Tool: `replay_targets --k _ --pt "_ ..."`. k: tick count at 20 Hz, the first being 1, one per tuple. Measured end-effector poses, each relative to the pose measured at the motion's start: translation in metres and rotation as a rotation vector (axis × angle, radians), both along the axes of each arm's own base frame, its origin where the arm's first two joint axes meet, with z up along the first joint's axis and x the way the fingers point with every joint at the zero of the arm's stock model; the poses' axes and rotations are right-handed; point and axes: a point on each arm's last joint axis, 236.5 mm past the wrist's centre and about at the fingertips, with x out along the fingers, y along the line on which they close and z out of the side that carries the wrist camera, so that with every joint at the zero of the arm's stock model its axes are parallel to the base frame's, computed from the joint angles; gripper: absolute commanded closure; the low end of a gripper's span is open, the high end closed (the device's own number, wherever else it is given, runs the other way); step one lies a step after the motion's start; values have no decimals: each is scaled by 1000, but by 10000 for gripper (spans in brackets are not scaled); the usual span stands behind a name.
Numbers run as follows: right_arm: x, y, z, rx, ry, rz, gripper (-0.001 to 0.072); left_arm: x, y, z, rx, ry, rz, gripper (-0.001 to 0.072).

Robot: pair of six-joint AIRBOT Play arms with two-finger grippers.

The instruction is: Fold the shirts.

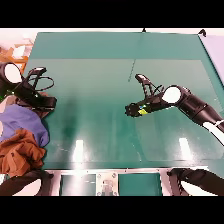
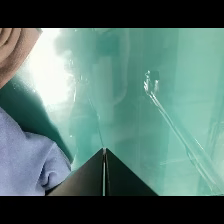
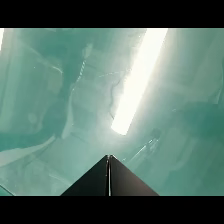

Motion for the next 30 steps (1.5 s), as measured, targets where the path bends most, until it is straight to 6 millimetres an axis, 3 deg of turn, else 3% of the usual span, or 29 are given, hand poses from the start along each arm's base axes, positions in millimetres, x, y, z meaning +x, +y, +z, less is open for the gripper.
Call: replay_targets --k 16,20,21,22,23,24,27,28,30 --pt "0 0 0 0 -1 -1 687 0 -2 0 -8 0 0 686" --pt "6 1 2 7 -24 -13 687 20 -4 4 -18 -86 2 686" --pt "8 1 2 9 -28 -16 686 30 2 7 5 -130 -2 569" --pt "8 1 2 10 -30 -17 660 43 17 13 58 -181 5 137" --pt "9 1 3 11 -32 -19 527 56 38 22 120 -238 32 -13" --pt "9 1 3 12 -34 -19 384 71 61 34 174 -305 81 -13" --pt "12 0 3 13 -40 -28 257 92 125 50 263 -399 229 -13" --pt "14 0 4 15 -46 -33 210 94 140 43 265 -385 272 -13" --pt "18 0 5 20 -61 -41 197 97 152 19 222 -333 331 -13"
